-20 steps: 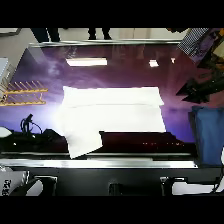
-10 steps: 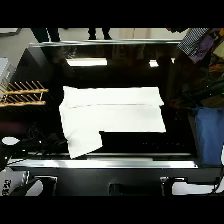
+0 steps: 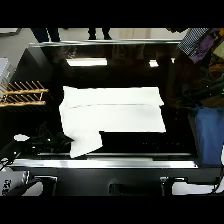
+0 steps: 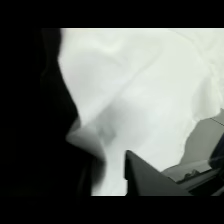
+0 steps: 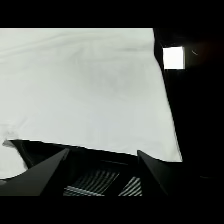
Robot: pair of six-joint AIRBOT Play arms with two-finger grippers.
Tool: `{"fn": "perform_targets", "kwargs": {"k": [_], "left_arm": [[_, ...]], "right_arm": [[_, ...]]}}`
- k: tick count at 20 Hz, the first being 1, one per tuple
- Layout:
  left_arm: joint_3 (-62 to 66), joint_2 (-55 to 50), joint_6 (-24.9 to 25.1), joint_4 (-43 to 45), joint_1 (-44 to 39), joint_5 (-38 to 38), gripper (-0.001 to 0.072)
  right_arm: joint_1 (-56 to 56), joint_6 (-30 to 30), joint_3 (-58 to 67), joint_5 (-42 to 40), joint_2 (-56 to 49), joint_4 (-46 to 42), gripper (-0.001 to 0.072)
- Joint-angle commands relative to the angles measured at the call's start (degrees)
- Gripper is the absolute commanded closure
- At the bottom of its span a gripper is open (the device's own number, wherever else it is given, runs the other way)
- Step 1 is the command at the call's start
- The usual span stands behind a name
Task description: Fold the clothes and pants, and hang the long-sleeved shirts on hangers.
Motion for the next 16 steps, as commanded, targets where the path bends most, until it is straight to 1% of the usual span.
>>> {"fn": "perform_targets", "kwargs": {"k": [1,2,4,6,7,11,13,15,16], "left_arm": [[0.07,-0.81,0.22,-1.64,-1.60,1.16,0.0663],[0.07,-0.81,0.22,-1.62,-1.60,1.18,0.0688],[0.07,-0.81,0.24,-1.62,-1.60,1.18,0.0688],[0.07,-0.76,0.22,-1.62,-1.60,1.11,0.0688],[0.07,-0.76,0.22,-1.62,-1.60,1.11,0.0688],[0.50,-0.74,0.24,-1.62,-1.60,0.00,0.0688],[1.40,-0.70,0.24,-1.62,-1.60,-1.11,0.0688],[2.32,-0.70,0.22,-1.62,-1.60,-1.68,0.0688],[2.71,-0.70,0.20,-1.62,-1.60,-1.68,0.0688]], "right_arm": [[0.07,-0.74,-0.04,-0.72,0.02,1.79,0.0238],[0.07,-0.83,-0.04,-1.22,0.02,3.28,0.0238],[0.07,-0.92,-0.79,-2.78,0.00,7.13,0.0239],[-0.07,-2.97,-2.01,-2.54,0.00,9.53,0.0237],[-0.63,-4.68,-2.01,-0.72,0.02,8.52,0.0236],[-10.49,-4.87,-2.93,0.46,0.00,8.92,0.0236],[-13.77,-4.96,-7.32,0.55,0.00,8.09,0.0235],[-13.84,-5.88,-14.45,-1.44,0.00,4.55,0.0234],[-13.77,-6.88,-18.12,-2.78,-0.04,4.61,0.0234]]}}
